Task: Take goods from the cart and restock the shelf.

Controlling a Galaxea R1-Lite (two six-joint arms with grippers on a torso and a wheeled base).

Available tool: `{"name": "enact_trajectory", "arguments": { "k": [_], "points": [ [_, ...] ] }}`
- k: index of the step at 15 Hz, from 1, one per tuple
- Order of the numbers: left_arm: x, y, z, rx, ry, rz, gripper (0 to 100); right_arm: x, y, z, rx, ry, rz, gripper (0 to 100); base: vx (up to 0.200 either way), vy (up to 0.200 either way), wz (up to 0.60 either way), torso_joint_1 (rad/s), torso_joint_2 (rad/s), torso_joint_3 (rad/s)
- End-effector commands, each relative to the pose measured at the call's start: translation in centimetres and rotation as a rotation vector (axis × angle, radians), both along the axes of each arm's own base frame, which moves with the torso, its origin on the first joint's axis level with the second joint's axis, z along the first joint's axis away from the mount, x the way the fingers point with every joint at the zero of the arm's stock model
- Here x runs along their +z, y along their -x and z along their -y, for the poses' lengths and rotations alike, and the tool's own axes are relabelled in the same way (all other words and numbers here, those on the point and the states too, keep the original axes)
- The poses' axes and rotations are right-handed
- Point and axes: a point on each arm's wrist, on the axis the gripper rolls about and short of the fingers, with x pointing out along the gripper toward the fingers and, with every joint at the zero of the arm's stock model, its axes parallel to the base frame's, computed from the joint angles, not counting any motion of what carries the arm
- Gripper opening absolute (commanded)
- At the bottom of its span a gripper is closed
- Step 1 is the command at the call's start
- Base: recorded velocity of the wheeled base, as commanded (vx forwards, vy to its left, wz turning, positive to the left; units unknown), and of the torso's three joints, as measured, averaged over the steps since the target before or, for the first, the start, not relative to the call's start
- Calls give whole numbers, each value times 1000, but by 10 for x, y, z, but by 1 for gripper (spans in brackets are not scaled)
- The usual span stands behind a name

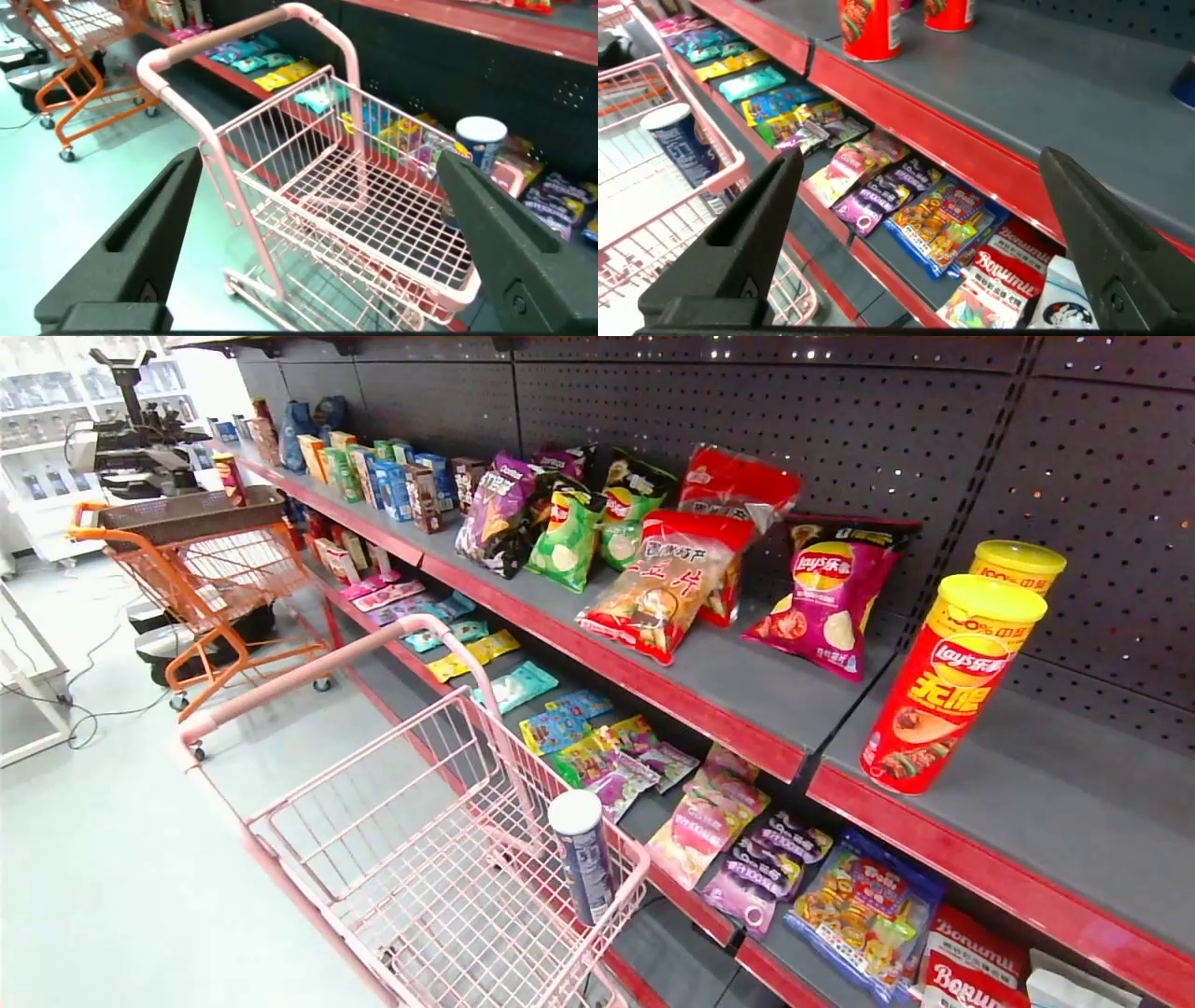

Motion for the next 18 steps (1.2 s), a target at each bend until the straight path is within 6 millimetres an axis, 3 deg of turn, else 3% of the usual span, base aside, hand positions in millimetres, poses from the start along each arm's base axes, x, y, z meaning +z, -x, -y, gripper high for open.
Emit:
{"name": "enact_trajectory", "arguments": {
  "k": [1, 10, 18],
  "points": [
    [0, 0, 0, 0, 1, -1, 100, 0, 0, 0, -1, 0, -1, 100, 0, 0, 0, 0, 0, 0],
    [0, 0, 0, 0, 1, -1, 100, 0, 0, 0, -4, 0, -1, 100, 0, 0, 0, 0, 0, 0],
    [0, 0, 0, 0, 1, -1, 100, 0, 0, 0, -4, 0, -1, 100, 0, 0, 0, -137, 345, 201]
  ]
}}
